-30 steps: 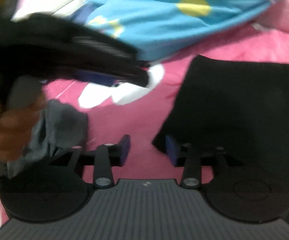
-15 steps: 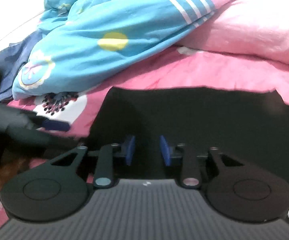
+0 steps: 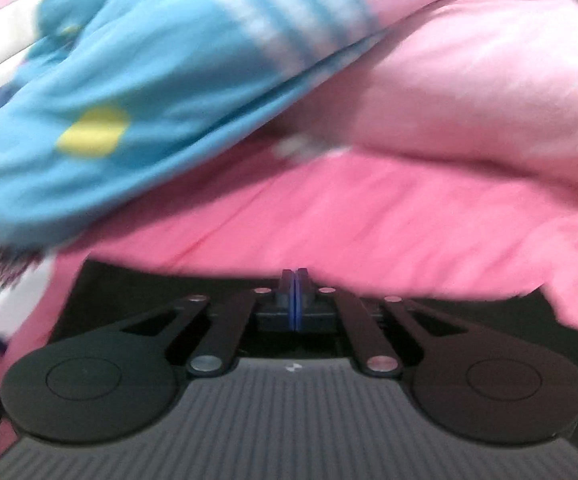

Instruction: Fold clothes

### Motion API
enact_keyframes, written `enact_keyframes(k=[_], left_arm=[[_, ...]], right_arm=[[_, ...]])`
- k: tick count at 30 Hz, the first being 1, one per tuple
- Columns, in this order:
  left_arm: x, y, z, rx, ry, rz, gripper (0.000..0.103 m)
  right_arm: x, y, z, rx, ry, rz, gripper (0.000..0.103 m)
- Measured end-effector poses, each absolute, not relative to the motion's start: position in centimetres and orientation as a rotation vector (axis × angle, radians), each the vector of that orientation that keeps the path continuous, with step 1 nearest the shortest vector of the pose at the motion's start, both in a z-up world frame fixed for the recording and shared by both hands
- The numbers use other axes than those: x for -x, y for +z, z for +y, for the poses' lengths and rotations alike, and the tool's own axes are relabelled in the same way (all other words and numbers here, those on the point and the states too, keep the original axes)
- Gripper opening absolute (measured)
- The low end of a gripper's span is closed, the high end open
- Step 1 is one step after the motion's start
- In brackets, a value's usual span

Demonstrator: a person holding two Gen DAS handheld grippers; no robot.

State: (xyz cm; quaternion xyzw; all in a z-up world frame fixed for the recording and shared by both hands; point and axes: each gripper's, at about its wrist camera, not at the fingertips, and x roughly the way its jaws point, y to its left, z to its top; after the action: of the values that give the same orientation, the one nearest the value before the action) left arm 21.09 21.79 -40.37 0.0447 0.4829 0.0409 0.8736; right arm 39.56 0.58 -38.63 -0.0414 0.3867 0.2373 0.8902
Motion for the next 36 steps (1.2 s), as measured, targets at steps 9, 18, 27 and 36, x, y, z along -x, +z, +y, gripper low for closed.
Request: enact_keyframes(k=[9, 18, 27, 36], left_arm=[[-21.3, -40.5, 22.0, -0.086, 0.078, 1.015, 0.064], [-21.0, -40.2, 22.2, -0.071, 0.076, 1.004, 0.064], [-18.7, -35.8, 22.3, -0.004, 0.103, 0.952, 0.061], [-11.6, -36.1, 13.3, 0.016, -0.16, 1.086, 0.061]], right_arm=[[-37.9, -40.0, 5.1, 0.238, 0.897, 0.979, 0.001], [-45.2, -38.7, 0.3, -0.259, 0.539, 0.905, 0.005], [-32.9, -29.3, -11.0, -0.148, 0.474, 1.005, 0.005], [-19.1, -33.8, -17.9, 0.018, 0.326, 1.236, 0.005]])
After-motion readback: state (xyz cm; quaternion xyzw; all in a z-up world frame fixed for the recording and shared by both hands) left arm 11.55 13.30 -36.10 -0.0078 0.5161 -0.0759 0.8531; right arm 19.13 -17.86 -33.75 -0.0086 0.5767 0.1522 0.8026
